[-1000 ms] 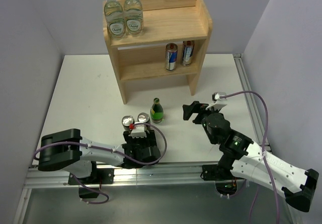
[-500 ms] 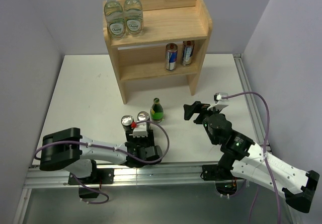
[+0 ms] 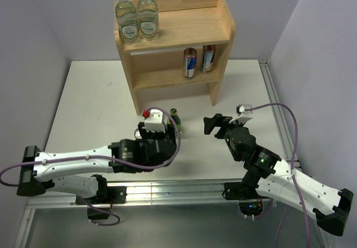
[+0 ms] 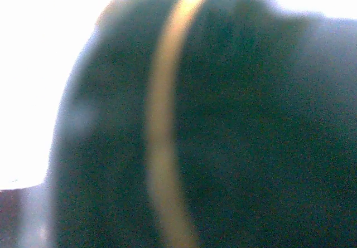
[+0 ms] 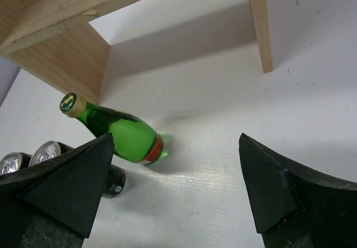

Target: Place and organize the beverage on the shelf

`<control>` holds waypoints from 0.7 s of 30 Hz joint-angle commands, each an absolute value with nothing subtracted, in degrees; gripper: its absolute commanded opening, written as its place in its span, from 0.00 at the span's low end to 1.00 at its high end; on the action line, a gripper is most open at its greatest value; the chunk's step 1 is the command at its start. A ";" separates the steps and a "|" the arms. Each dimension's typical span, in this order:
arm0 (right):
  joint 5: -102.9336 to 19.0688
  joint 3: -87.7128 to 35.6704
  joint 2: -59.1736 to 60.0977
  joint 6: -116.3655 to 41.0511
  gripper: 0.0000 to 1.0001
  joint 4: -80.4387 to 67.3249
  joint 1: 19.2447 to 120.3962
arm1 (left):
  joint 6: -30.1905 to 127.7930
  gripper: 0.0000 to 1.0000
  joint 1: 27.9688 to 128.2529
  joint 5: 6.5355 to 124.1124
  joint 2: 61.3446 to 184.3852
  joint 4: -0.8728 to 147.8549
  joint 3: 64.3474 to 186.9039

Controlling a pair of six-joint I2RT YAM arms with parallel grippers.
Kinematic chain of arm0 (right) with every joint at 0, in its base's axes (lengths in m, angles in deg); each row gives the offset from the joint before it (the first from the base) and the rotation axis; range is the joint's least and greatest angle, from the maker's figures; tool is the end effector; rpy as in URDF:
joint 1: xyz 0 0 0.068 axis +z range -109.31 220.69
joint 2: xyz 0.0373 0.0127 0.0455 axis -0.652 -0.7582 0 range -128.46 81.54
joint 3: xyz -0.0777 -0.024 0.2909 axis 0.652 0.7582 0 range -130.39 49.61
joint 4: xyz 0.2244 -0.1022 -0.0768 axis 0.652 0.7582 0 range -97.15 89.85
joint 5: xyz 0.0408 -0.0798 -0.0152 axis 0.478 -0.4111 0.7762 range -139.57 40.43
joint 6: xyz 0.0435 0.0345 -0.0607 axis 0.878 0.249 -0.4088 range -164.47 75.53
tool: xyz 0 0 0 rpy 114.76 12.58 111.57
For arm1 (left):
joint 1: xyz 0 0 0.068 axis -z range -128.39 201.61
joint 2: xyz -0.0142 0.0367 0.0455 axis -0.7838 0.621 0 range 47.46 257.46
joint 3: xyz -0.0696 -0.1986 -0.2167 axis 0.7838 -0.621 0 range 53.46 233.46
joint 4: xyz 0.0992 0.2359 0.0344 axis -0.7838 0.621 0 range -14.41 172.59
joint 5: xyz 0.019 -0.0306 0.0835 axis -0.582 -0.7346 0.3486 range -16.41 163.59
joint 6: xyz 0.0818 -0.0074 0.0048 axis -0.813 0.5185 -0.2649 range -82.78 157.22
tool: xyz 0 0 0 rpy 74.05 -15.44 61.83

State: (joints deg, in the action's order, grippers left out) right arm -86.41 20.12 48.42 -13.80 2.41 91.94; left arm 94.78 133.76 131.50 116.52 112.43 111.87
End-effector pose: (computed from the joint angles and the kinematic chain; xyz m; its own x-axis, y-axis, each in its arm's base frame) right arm 0.1251 0.0873 0.2889 -0.2549 0.3345 -0.9073 -0.1498 0.9133 0.3788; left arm 0.0927 -0.2286 0.3199 -0.4321 -0.1482 -0.8896 0.1555 0.9594 -0.2354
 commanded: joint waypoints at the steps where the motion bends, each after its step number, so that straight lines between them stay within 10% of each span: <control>1: -87.10 20.52 49.29 -13.10 1.00 -0.30 92.37 | 78.99 0.00 128.01 133.71 113.38 105.41 118.83; 21: -87.72 23.07 53.24 -11.95 1.00 0.23 92.37 | 58.41 0.00 93.80 114.72 123.57 87.64 134.14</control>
State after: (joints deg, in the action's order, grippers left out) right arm -86.46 22.54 51.96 -12.57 0.62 91.94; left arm 61.47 94.86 116.39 123.95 96.61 129.46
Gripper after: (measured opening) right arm 0.998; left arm 0.742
